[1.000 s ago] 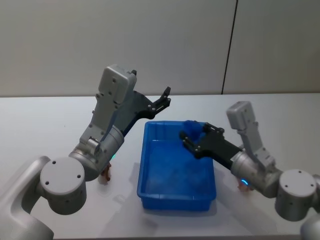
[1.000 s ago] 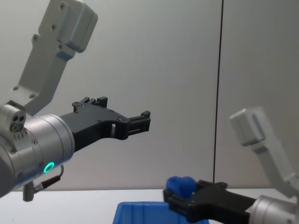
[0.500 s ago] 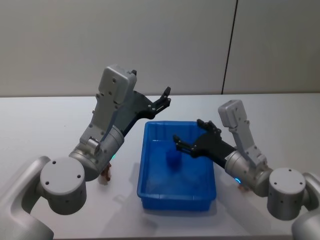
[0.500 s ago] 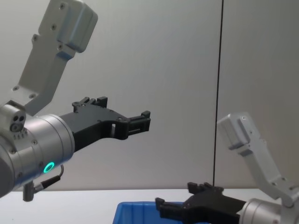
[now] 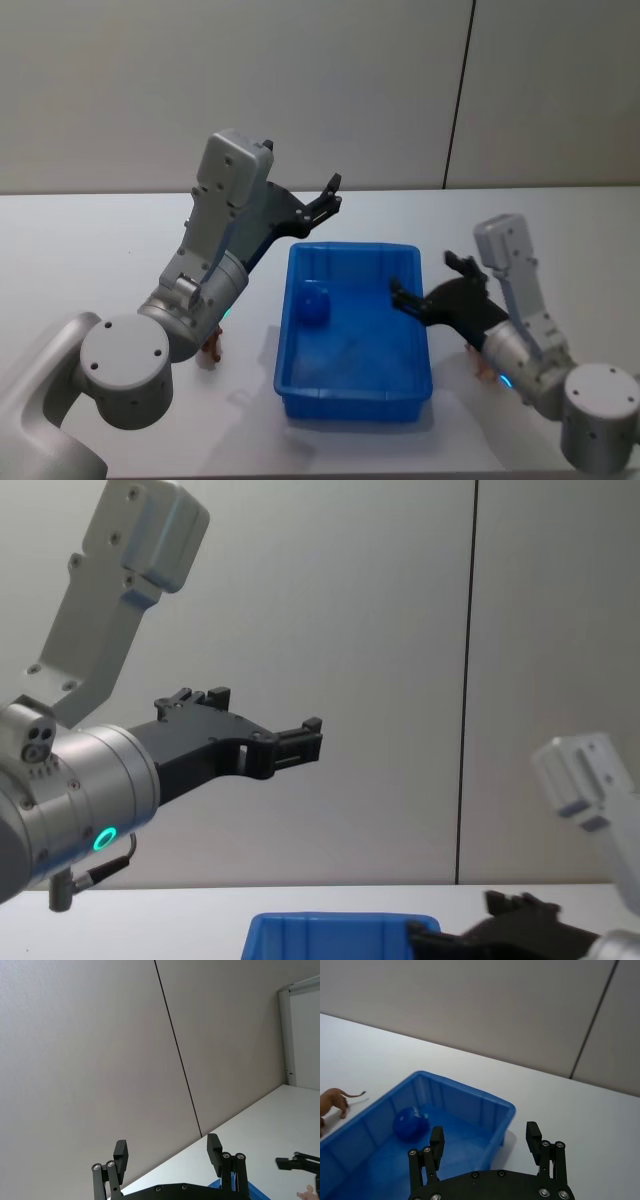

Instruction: Pick up the two dolls from the table and place them into the box.

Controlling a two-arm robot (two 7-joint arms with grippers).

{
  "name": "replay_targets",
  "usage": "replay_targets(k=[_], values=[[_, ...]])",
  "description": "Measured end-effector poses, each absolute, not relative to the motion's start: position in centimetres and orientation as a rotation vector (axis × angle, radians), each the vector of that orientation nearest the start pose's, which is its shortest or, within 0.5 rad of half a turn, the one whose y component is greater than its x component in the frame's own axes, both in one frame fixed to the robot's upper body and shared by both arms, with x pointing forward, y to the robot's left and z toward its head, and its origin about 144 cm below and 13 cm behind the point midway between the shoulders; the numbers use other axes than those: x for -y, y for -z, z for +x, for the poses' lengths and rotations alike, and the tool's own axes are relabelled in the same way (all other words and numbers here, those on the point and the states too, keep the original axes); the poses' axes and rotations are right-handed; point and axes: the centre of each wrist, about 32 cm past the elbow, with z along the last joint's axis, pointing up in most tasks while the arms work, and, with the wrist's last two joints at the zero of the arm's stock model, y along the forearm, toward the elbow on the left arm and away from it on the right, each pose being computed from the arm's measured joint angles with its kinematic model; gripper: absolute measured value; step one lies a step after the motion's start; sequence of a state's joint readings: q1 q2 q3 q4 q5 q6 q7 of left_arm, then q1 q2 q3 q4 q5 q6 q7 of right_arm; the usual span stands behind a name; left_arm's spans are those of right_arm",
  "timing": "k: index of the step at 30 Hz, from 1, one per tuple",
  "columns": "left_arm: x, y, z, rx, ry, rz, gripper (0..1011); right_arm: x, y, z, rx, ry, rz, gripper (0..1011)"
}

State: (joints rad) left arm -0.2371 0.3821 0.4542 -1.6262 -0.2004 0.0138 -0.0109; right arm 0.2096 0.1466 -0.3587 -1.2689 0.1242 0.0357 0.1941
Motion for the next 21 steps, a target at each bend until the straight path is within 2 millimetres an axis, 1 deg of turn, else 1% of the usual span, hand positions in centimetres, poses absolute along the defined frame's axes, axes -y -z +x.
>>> replay_targets(k=[11,21], values=[[-19.8,-120.4,49.2,0.268,-1.124,0.061,1001,19.0,-110.4,47.4,-0.152,1.223,-0.266,1001],[-19.8,-120.4,49.2,0.268,-1.124,0.061,1001,19.9,-109.6,46.1,-0.251,1.288,-0.323,1001]])
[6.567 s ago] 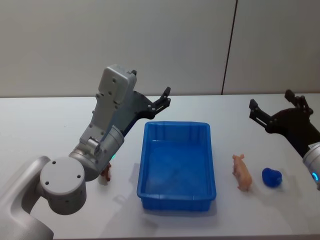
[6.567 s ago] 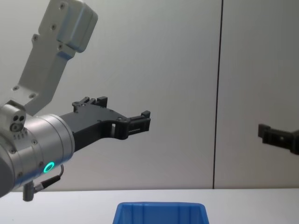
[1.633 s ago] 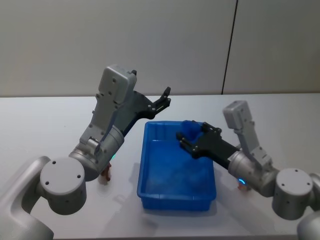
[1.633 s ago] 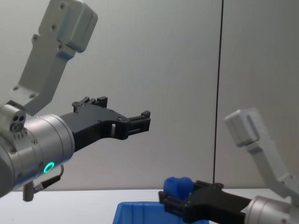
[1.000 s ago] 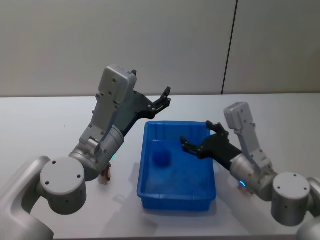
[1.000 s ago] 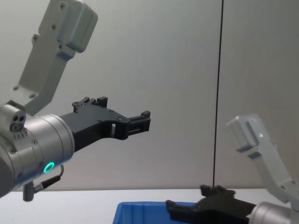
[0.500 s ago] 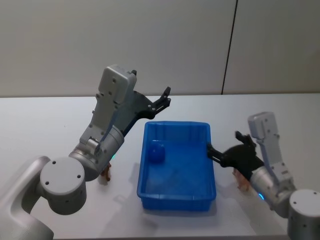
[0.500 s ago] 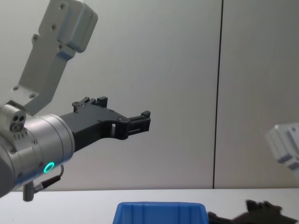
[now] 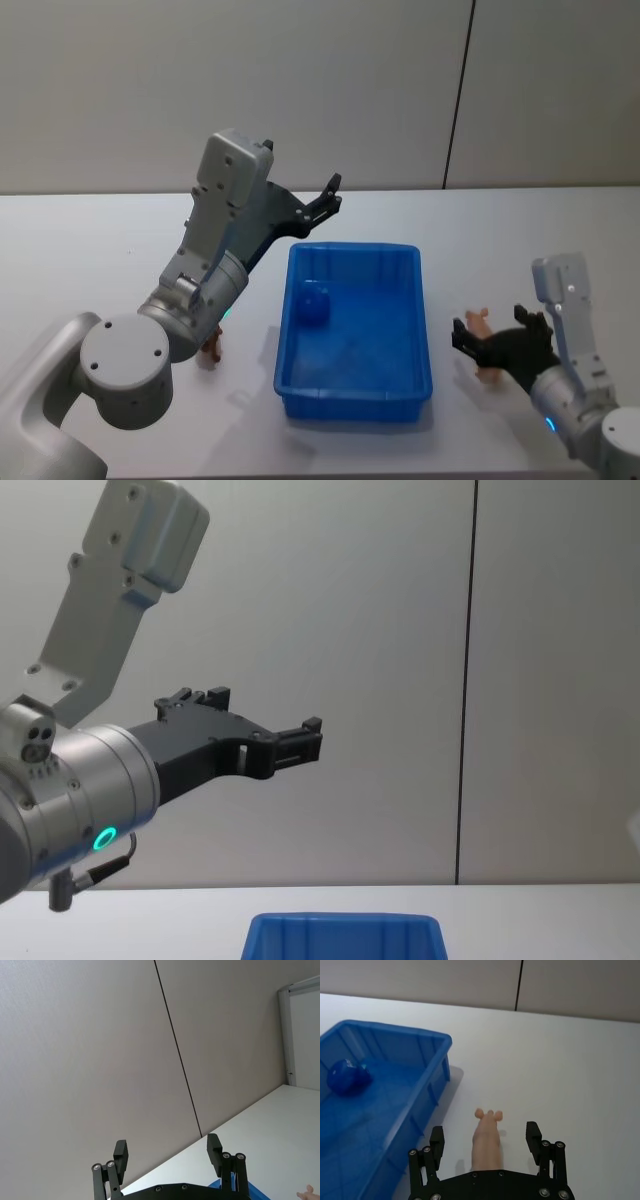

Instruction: Pick up the two dolls from the table and place them into the box.

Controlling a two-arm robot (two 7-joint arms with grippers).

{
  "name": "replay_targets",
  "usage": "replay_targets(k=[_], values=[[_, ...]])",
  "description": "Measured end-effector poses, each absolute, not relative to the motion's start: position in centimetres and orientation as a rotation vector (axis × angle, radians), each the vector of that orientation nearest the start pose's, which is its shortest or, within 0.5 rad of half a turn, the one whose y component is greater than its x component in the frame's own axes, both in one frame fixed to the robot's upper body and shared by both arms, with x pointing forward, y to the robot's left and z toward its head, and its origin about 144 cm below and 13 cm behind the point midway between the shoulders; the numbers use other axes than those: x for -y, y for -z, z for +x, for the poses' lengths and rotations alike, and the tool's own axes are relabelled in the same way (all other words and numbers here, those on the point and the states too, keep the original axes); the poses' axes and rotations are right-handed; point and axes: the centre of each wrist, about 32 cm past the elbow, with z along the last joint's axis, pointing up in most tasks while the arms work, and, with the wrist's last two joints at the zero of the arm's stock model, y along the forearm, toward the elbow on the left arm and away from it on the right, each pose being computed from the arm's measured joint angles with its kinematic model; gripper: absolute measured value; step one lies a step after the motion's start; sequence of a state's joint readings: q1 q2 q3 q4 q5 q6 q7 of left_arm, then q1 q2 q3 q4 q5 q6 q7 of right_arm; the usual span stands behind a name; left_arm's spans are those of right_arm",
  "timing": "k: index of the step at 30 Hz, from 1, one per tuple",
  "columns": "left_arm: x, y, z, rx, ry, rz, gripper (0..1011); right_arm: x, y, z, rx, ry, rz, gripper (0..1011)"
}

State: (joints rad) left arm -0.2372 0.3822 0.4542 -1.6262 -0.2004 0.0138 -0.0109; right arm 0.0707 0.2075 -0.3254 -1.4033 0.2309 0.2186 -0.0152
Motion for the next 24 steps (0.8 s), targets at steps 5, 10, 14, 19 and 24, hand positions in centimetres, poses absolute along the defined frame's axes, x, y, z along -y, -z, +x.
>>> replay_targets(k=[5,10,14,19,24], values=[[-19.8,-120.4,49.2,0.268,-1.124,0.061,1001,20.1,-109.1,45.8,-0.284,1.289,-0.340,1001],[-19.8,-120.4,49.2,0.268,-1.124,0.061,1001,20.2,-108.6,45.7,-0.310,1.274,-0.350,1001],[-19.8,-120.4,49.2,0.268,-1.124,0.061,1001,20.2,-108.1,45.7,-0.328,1.259,-0.357,1001],[-19.8,-120.4,49.2,0.268,-1.124,0.061,1001,20.2,-107.5,45.9,-0.346,1.247,-0.366,1001],[-19.8,-120.4,49.2,0.268,-1.124,0.061,1001,20.1,-107.0,46.3,-0.354,1.245,-0.372,903]])
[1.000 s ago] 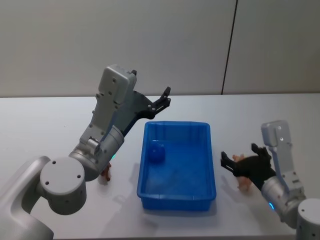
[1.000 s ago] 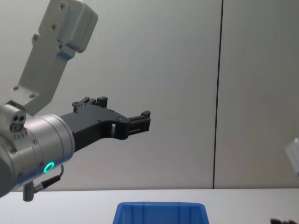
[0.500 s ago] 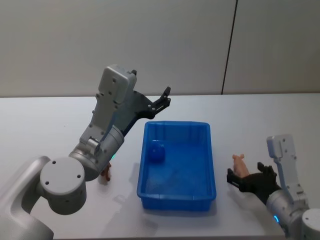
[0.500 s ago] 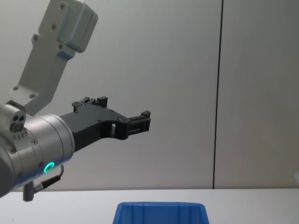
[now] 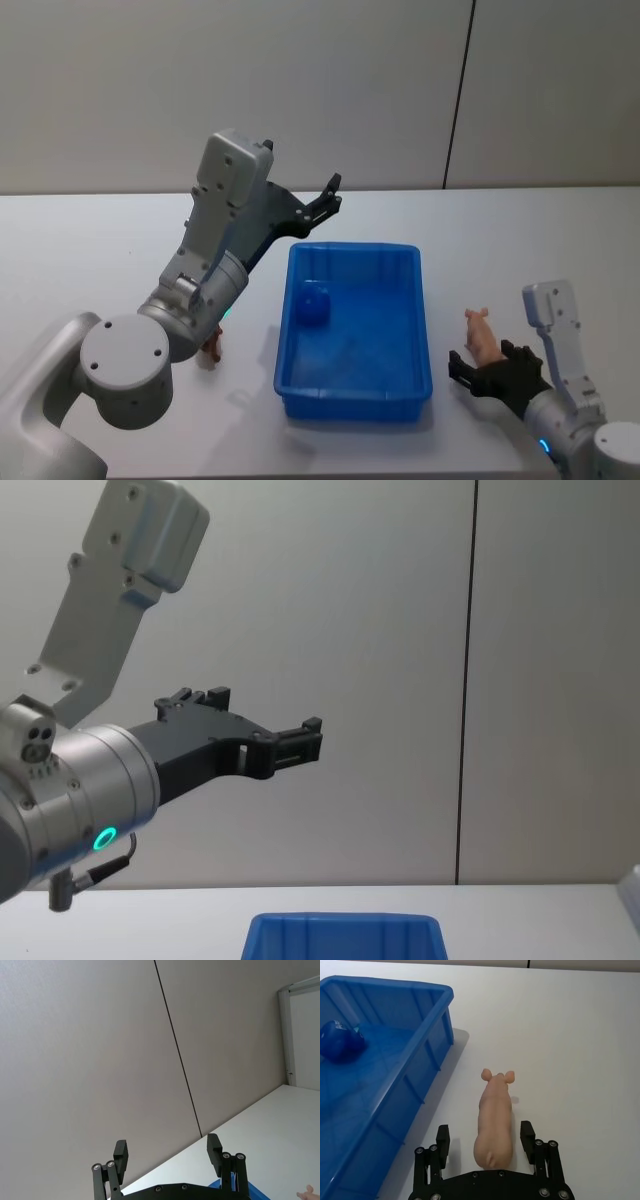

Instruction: Pick up the two dolls from the table and place them into the box.

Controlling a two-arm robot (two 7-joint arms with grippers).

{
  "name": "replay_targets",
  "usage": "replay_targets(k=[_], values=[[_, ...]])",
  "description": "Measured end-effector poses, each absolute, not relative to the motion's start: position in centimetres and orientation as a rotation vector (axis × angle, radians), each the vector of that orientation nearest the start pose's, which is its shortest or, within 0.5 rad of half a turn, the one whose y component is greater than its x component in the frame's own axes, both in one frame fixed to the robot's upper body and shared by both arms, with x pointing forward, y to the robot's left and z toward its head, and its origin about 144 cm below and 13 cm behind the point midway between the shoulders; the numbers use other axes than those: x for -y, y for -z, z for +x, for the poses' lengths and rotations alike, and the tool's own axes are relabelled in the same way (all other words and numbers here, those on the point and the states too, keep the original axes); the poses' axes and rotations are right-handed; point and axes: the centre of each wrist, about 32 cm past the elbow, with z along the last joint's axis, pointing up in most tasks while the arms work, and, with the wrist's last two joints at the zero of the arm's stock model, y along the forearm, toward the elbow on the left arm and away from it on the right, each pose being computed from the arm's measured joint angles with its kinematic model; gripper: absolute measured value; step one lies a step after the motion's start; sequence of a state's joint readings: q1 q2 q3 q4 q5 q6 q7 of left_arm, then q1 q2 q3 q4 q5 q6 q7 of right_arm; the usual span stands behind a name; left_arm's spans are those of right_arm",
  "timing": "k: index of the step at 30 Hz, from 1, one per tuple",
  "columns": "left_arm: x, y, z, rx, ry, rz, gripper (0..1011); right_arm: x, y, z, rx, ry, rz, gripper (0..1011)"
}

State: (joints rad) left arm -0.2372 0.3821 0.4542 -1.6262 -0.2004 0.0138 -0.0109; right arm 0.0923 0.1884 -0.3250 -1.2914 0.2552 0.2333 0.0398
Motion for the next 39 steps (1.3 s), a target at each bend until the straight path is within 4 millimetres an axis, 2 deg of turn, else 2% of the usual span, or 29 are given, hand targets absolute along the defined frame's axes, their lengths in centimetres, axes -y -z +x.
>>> replay_targets(k=[5,14,15,18,29,39], values=[[-19.8,-120.4,49.2,0.268,-1.124,0.061,1001,20.1,-106.7,46.5,-0.357,1.249,-0.378,783],[-19.8,-120.4,49.2,0.268,-1.124,0.061,1001,20.0,-106.6,46.7,-0.329,1.275,-0.383,486],[-19.8,-120.4,49.2,0.268,-1.124,0.061,1001,20.0,-106.6,46.7,-0.324,1.277,-0.382,424],[-19.8,-120.4,49.2,0.268,-1.124,0.061,1001,19.9,-106.8,46.6,-0.300,1.284,-0.373,383],[-19.8,-120.4,49.2,0.268,-1.124,0.061,1001,19.5,-108.2,46.5,-0.185,1.276,-0.299,371],[-19.8,-120.4,49.2,0.268,-1.124,0.061,1001,18.7,-110.1,46.8,-0.075,1.188,-0.189,371]])
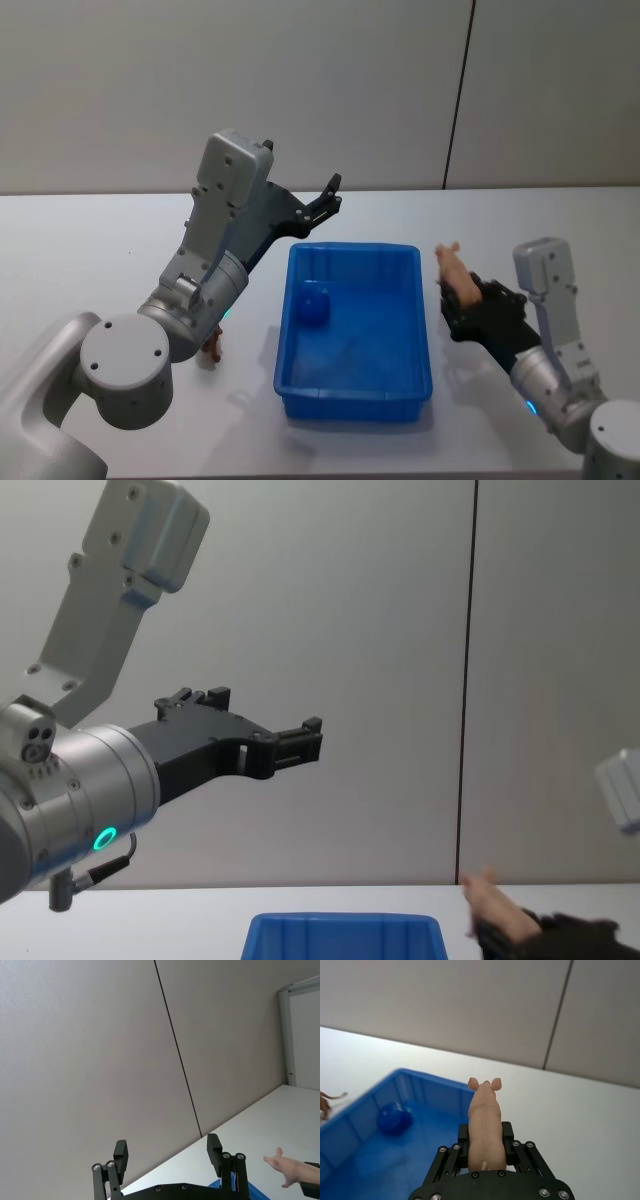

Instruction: Pick up the two dolls from the table and place them into the box.

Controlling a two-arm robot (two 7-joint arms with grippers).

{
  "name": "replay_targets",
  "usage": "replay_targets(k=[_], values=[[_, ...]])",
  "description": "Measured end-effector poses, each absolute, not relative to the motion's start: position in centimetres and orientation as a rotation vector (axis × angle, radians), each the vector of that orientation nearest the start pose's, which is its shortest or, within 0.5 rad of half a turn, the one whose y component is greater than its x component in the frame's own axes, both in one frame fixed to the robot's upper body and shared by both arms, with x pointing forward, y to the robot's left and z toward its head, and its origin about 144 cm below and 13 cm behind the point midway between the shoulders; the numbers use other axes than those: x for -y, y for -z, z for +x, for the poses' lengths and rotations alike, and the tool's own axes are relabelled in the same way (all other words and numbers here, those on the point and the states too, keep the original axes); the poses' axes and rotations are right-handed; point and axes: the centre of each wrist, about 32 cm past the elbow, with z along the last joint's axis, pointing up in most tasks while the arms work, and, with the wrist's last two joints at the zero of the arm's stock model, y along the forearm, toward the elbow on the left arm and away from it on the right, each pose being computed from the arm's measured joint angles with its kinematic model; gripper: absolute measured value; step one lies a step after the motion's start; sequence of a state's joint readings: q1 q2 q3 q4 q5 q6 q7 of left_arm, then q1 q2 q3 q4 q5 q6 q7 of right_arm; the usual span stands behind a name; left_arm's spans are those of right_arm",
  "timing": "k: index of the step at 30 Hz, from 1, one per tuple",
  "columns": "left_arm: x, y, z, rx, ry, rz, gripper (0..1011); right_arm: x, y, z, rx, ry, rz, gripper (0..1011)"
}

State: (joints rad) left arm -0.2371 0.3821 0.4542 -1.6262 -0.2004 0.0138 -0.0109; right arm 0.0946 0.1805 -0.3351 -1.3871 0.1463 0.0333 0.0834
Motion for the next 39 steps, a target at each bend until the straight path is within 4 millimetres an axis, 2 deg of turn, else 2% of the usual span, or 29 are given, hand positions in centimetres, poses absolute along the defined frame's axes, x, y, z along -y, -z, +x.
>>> replay_targets(k=[11,14,16,18,21,22,28,31,39], values=[[-19.8,-120.4,49.2,0.268,-1.124,0.061,1001,16.8,-111.4,48.5,-0.016,1.047,-0.100,384],[-19.8,-120.4,49.2,0.268,-1.124,0.061,1001,15.9,-111.6,49.4,-0.012,1.005,-0.086,495],[-19.8,-120.4,49.2,0.268,-1.124,0.061,1001,15.7,-111.6,49.8,-0.012,0.991,-0.082,514],[-19.8,-120.4,49.2,0.268,-1.124,0.061,1001,15.2,-111.6,50.3,-0.014,0.977,-0.080,608],[-19.8,-120.4,49.2,0.268,-1.124,0.061,1001,14.9,-111.6,50.7,-0.017,0.969,-0.078,667],[-19.8,-120.4,49.2,0.268,-1.124,0.061,1001,14.8,-111.5,50.9,-0.018,0.966,-0.078,735],[-19.8,-120.4,49.2,0.268,-1.124,0.061,1001,14.5,-111.4,51.4,-0.025,0.972,-0.079,879],[-19.8,-120.4,49.2,0.268,-1.124,0.061,1001,14.7,-111.4,51.4,-0.030,0.995,-0.078,989],[-19.8,-120.4,49.2,0.268,-1.124,0.061,1001,15.9,-111.2,50.5,-0.045,1.070,-0.075,1001]])
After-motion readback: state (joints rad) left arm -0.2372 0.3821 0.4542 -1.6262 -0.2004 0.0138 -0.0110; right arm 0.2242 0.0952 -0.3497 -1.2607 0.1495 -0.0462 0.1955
